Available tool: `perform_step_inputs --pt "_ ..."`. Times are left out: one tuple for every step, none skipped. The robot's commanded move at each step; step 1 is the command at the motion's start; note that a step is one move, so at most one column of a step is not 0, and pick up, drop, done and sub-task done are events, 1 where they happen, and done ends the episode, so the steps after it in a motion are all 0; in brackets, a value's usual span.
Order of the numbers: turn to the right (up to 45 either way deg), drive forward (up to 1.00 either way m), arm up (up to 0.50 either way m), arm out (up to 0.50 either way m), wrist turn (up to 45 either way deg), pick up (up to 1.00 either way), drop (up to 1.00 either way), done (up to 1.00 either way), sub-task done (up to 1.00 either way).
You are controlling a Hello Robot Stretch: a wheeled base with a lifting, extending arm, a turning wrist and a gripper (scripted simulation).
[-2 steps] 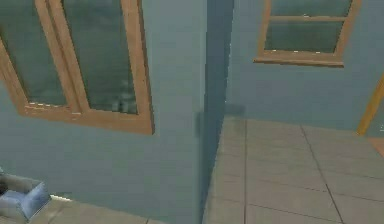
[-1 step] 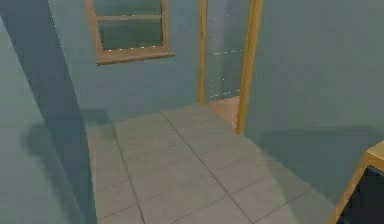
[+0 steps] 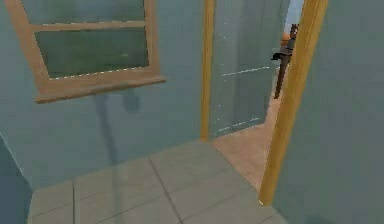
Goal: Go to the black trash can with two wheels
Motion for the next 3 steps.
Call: perform_step_inputs --pt "0.0 1.0 0.0 0.0 0.0 0.0 0.0 0.0 0.0" --pt "12.0 0.0 0.0 0.0 0.0 0.0 0.0 0.0 0.0" --pt "0.0 0.15 0.0 0.0 0.0 0.0 0.0 0.0 0.0"
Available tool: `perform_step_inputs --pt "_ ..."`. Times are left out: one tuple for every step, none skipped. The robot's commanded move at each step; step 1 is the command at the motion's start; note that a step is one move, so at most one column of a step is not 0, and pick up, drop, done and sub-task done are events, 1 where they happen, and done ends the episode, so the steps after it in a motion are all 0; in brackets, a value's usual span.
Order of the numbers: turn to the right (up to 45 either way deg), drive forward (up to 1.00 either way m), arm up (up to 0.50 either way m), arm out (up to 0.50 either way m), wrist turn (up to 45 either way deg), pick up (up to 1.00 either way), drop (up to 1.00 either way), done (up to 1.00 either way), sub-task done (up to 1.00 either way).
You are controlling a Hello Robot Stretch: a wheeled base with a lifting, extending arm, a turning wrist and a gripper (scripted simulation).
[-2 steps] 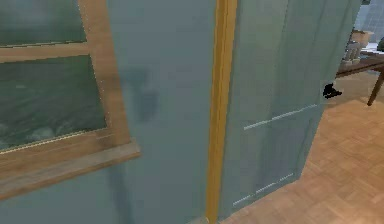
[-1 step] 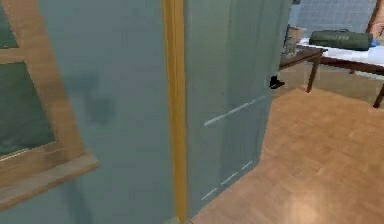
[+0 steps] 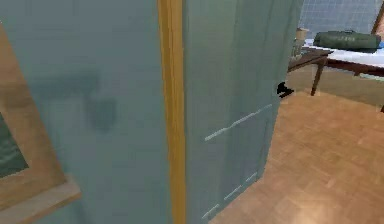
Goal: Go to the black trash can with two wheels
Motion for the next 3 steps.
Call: perform_step_inputs --pt "3.0 0.0 0.0 0.0 0.0 0.0 0.0 0.0 0.0" --pt "0.0 0.45 0.0 0.0 0.0 0.0 0.0 0.0 0.0" --pt "45.0 0.0 0.0 0.0 0.0 0.0 0.0 0.0 0.0"
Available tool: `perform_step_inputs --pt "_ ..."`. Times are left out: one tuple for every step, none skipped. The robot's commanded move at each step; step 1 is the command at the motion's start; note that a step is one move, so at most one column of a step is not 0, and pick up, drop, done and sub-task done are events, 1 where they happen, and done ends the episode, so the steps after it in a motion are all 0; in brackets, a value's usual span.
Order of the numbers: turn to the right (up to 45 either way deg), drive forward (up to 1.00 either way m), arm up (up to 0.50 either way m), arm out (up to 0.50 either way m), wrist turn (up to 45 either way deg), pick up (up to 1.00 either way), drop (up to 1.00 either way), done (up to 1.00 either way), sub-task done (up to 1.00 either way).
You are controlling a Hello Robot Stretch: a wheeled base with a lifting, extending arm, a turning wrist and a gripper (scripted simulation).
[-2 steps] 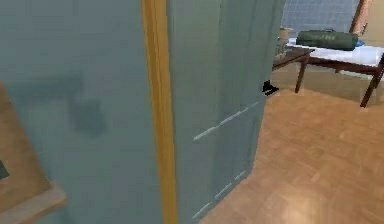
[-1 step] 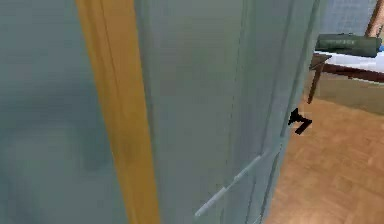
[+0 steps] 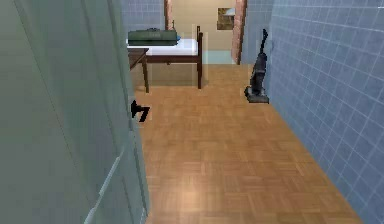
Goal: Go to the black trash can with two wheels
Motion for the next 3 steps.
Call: perform_step_inputs --pt "0.0 0.45 0.0 0.0 0.0 0.0 0.0 0.0 0.0" --pt "9.0 0.0 0.0 0.0 0.0 0.0 0.0 0.0 0.0" --pt "0.0 1.0 0.0 0.0 0.0 0.0 0.0 0.0 0.0"
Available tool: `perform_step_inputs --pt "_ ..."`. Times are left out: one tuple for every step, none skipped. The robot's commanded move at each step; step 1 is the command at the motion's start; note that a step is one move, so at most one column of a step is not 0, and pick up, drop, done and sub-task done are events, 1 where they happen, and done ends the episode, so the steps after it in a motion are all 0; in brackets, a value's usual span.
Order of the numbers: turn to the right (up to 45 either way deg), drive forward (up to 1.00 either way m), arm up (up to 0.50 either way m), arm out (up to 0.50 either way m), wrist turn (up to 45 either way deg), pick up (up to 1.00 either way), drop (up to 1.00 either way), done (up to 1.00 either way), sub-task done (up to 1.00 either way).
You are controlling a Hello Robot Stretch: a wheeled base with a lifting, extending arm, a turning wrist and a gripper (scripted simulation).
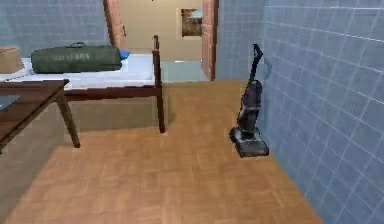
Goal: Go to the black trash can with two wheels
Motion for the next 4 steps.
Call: perform_step_inputs --pt "3.0 0.0 0.0 0.0 0.0 0.0 0.0 0.0 0.0" --pt "0.0 1.0 0.0 0.0 0.0 0.0 0.0 0.0 0.0" --pt "0.0 1.0 0.0 0.0 0.0 0.0 0.0 0.0 0.0" --pt "-21.0 0.0 0.0 0.0 0.0 0.0 0.0 0.0 0.0"
